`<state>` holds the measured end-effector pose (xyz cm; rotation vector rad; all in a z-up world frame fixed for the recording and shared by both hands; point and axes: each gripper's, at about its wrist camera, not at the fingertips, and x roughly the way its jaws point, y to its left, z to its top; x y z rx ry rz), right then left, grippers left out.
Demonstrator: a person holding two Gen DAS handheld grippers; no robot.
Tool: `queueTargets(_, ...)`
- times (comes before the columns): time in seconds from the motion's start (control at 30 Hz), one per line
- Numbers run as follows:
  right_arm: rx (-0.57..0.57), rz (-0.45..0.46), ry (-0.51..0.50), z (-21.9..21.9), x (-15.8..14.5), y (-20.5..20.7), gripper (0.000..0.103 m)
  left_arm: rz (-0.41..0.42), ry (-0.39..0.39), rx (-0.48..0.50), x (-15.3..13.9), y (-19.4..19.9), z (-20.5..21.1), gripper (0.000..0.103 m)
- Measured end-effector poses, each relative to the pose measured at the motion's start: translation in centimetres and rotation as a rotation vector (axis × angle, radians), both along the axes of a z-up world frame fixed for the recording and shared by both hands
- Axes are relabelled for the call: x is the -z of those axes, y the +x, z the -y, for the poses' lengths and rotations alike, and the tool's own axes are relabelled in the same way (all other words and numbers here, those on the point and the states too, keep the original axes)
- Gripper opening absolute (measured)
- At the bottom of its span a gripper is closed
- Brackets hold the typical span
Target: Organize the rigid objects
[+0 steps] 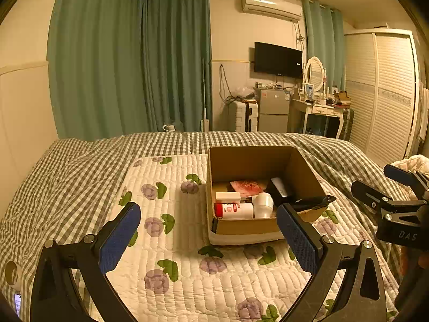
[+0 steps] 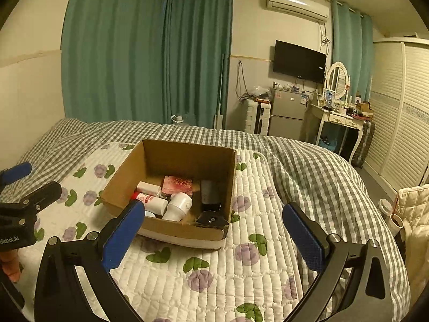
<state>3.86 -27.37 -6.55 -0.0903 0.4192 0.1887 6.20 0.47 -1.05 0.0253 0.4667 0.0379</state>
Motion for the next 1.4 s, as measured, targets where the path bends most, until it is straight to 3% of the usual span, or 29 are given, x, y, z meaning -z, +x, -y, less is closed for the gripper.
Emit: queueTargets(1.4,-0.008,-0.037,-0.003,-0.4,1.1,0.3,0.103,-0.025,0.011,0.005,1.0,0.4,-0.2,0.103)
